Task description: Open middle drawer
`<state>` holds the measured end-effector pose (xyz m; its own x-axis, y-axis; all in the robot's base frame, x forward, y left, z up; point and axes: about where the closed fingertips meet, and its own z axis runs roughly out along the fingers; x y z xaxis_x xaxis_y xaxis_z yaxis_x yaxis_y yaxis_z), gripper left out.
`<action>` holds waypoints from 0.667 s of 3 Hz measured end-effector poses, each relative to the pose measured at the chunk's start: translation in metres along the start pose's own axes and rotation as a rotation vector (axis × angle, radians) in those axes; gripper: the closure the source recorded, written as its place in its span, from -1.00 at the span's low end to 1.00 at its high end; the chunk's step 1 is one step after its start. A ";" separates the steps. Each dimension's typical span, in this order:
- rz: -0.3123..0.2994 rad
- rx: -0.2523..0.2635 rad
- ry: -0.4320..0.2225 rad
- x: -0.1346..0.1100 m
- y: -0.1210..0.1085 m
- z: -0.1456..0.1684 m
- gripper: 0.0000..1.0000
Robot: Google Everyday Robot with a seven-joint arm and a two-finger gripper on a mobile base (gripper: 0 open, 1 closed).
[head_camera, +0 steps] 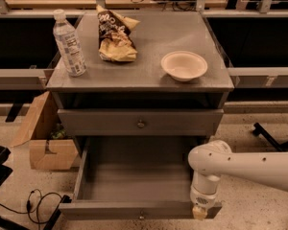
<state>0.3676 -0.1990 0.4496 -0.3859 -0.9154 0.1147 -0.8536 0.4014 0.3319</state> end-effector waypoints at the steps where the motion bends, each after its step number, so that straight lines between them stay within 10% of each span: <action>1: 0.000 0.000 0.000 -0.002 -0.004 -0.002 1.00; 2: 0.009 -0.008 0.001 -0.002 -0.002 -0.004 1.00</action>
Offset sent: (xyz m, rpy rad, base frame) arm -0.2952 0.0292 0.0492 -0.0775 0.6527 0.0807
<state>0.3721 -0.1980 0.4527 -0.3934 -0.9117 0.1185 -0.8471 0.4095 0.3387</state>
